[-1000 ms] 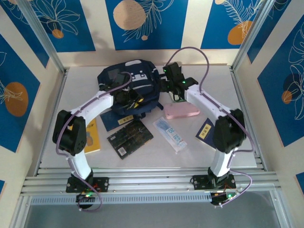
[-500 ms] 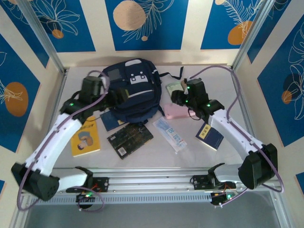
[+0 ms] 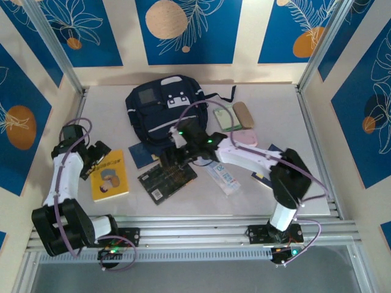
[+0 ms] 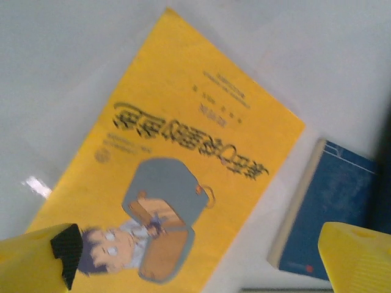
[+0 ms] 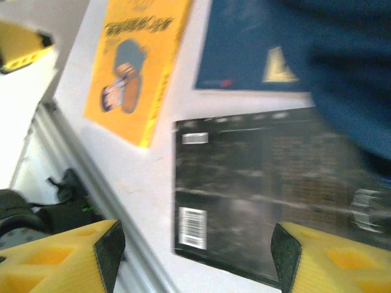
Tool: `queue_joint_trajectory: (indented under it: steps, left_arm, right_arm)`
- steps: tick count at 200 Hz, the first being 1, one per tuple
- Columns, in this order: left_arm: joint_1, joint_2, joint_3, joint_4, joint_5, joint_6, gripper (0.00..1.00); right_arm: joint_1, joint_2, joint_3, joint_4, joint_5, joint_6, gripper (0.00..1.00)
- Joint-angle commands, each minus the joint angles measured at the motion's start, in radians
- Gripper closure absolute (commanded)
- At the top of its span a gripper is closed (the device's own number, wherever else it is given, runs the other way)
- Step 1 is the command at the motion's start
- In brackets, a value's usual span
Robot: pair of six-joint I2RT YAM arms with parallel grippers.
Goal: Pack the student bag
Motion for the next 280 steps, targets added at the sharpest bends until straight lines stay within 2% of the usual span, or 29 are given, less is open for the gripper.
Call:
queue_joint_trajectory:
  steps: [1, 18, 40, 67, 94, 109, 140, 178, 220, 248, 280]
  left_arm:
    - [0.060, 0.053, 0.007, 0.072, 0.012, 0.076, 0.00]
    - [0.076, 0.109, 0.009, 0.100, -0.003, 0.099, 0.00]
    - [0.104, 0.204, 0.005, 0.122, 0.088, 0.097, 0.02]
    - [0.108, 0.237, -0.029, 0.154, 0.169, 0.067, 0.05]
    - [0.109, 0.244, -0.080, 0.160, 0.196, 0.015, 0.06]
    - [0.112, 0.266, -0.101, 0.147, 0.192, -0.023, 0.07]
    - [0.117, 0.323, -0.131, 0.156, 0.258, -0.064, 0.12]
    - [0.114, 0.303, -0.202, 0.226, 0.382, -0.125, 0.19]
    - [0.098, 0.262, -0.252, 0.253, 0.469, -0.147, 0.23]
    - [0.071, 0.250, -0.275, 0.263, 0.483, -0.139, 0.24]
    - [0.032, 0.282, -0.306, 0.296, 0.483, -0.142, 0.26]
  right_arm:
    - [0.049, 0.125, 0.120, 0.020, -0.160, 0.070, 0.32]
    - [0.082, 0.253, 0.264, -0.015, -0.192, 0.096, 0.32]
    - [0.092, 0.381, 0.390, -0.017, -0.209, 0.189, 0.28]
    - [0.119, 0.532, 0.596, -0.108, -0.137, 0.240, 0.26]
    - [0.127, 0.684, 0.830, -0.268, -0.052, 0.290, 0.32]
    - [0.128, 0.735, 0.888, -0.293, -0.033, 0.309, 0.34]
    - [0.132, 0.851, 1.046, -0.399, 0.013, 0.303, 0.34]
    - [0.152, 0.915, 1.118, -0.427, 0.019, 0.260, 0.34]
    - [0.160, 0.972, 1.189, -0.478, 0.036, 0.230, 0.34]
    - [0.159, 0.999, 1.196, -0.487, 0.050, 0.235, 0.33]
    - [0.153, 1.029, 1.236, -0.506, -0.015, 0.254, 0.33]
